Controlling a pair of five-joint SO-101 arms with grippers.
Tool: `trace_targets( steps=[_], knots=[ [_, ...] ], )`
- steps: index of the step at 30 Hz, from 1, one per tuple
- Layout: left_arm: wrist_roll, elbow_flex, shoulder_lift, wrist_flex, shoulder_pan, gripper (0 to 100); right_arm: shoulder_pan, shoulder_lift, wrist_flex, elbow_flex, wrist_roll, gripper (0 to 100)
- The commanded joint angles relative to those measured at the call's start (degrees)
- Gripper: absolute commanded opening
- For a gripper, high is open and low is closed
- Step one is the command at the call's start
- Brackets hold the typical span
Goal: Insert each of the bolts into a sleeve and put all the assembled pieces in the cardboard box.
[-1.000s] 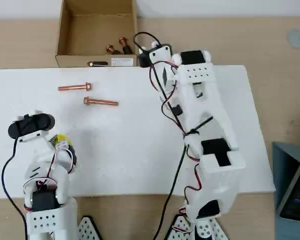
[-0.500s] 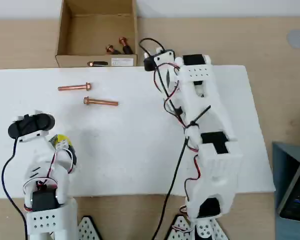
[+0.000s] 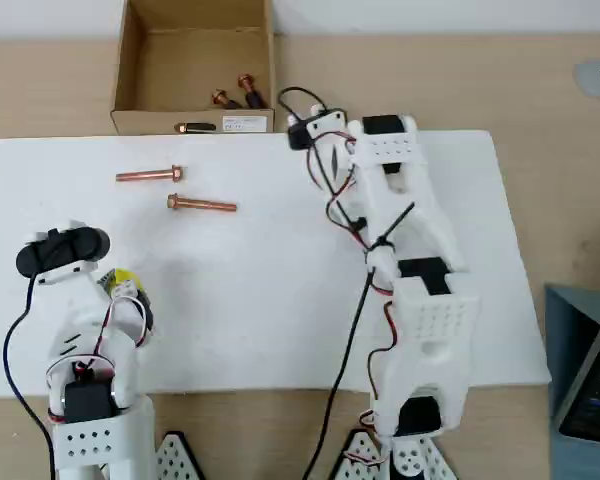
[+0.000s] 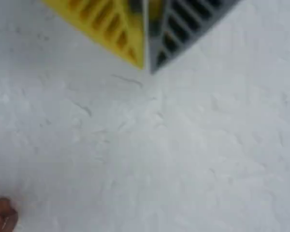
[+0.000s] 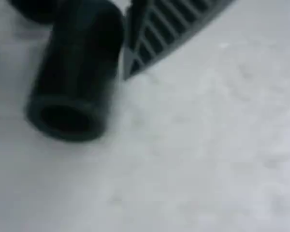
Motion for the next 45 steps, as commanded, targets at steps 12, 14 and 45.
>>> trace_targets(
  steps=[12, 14, 45],
  knots=[
    [0.0, 0.79, -0.57, -0.7, -0.53, 0, -1.54, 0.48, 4.31, -4.0, 0.53, 1.1],
    [-0.09, 0.79, -0.57, -0.7, -0.44, 0, -1.63, 0.48, 7.65, -7.78, 0.26, 1.1],
    [-0.26, 0.62, -0.57, -0.97, -0.44, 1, 0.66, -54.02, 21.01, 13.23, 0.18, 1.0]
  ],
)
